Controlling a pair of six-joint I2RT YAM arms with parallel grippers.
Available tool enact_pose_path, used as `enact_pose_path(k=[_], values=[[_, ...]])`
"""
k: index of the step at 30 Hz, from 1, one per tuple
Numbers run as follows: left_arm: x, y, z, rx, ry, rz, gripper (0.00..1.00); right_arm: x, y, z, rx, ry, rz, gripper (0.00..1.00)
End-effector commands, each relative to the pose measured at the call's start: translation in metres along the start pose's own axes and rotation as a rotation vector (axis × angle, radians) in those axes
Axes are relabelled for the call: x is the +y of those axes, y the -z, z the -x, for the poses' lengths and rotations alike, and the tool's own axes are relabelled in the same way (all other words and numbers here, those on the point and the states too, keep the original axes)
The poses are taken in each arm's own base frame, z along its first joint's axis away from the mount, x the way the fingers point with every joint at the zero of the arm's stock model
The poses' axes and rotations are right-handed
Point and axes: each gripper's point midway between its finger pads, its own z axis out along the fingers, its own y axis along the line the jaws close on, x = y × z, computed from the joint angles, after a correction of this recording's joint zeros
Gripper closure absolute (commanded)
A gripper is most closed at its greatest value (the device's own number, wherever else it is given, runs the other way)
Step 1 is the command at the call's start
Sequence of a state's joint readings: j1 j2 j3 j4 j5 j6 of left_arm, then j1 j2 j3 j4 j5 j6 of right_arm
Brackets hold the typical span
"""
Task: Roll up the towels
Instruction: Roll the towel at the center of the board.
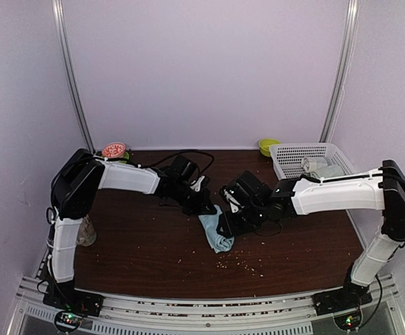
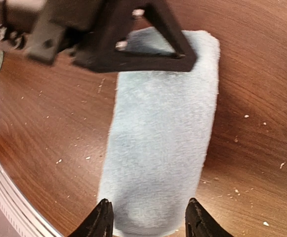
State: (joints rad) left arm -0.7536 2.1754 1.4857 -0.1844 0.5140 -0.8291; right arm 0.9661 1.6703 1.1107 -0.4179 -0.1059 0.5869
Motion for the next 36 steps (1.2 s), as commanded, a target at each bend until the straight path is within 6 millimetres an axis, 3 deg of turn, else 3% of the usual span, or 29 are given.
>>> enact_pose_path(k=[1,5,11,17,21,24,28,32,36], values=[[0.025,-0.012,0.002,0.007,0.031,0.058,1.0,0.007,0.006,0.006,-0.015,0.05,-0.02,0.53],[0.028,-0.016,0.001,0.012,0.033,0.058,1.0,0.001,-0.009,-0.01,0.043,0.056,-0.044,0.64],[0.034,-0.024,-0.002,0.026,0.042,0.058,1.0,-0.016,-0.028,-0.054,0.158,0.048,-0.1,0.77],[0.046,-0.031,-0.01,0.04,0.057,0.068,1.0,-0.021,-0.044,-0.094,0.262,0.082,-0.162,0.8],[0.055,-0.037,-0.015,0.053,0.065,0.073,1.0,-0.027,-0.048,-0.1,0.279,0.083,-0.194,0.78],[0.059,-0.039,-0.019,0.058,0.07,0.073,1.0,-0.02,-0.041,-0.094,0.271,0.09,-0.172,0.62],[0.059,-0.038,-0.021,0.063,0.063,0.071,1.0,-0.004,-0.006,-0.054,0.158,0.086,-0.133,0.51],[0.06,-0.037,-0.022,0.06,0.063,0.07,1.0,0.01,0.023,-0.004,0.02,0.06,-0.091,0.52],[0.061,-0.038,-0.022,0.058,0.062,0.07,1.0,0.02,0.018,0.021,-0.031,0.053,-0.067,0.61]])
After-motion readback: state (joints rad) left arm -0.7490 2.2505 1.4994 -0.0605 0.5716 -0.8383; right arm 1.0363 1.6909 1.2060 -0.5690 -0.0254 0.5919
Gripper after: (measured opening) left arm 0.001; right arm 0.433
